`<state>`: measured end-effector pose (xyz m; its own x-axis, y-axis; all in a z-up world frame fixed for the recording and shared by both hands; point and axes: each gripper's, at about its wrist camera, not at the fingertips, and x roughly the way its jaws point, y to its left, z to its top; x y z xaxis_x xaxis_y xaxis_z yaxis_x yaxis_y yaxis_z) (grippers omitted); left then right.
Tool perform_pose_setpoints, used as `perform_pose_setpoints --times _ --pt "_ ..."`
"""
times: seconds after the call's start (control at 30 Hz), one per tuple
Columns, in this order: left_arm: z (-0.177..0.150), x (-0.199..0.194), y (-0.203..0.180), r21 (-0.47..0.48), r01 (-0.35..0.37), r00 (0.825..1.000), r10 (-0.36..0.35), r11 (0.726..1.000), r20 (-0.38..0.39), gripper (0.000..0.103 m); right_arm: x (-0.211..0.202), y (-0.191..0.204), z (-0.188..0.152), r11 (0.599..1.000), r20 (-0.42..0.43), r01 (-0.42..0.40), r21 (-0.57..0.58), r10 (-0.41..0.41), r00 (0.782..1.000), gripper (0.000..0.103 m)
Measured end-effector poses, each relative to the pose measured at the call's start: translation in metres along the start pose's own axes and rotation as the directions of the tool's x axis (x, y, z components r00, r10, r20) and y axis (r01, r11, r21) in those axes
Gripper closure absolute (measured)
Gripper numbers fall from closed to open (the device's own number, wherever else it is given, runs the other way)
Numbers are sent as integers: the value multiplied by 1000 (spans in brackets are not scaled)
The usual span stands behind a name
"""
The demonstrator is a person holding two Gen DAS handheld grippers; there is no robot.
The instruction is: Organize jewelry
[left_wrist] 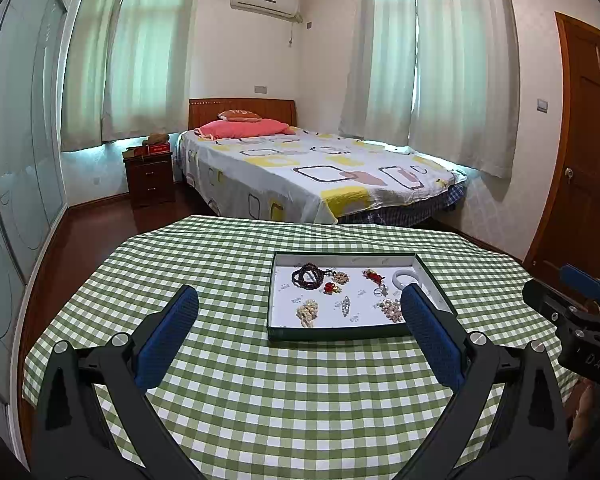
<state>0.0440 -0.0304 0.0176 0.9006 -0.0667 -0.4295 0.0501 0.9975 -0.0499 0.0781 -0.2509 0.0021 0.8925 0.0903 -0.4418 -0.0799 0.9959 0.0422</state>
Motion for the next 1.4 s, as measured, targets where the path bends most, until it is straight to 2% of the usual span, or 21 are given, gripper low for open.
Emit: perform_pose_setpoints --times 1.4 --pt "-6 -4 0 1 -4 1000 4 1000 0 4 -4 1 -2 1000 9 2 1 -2 1000 18"
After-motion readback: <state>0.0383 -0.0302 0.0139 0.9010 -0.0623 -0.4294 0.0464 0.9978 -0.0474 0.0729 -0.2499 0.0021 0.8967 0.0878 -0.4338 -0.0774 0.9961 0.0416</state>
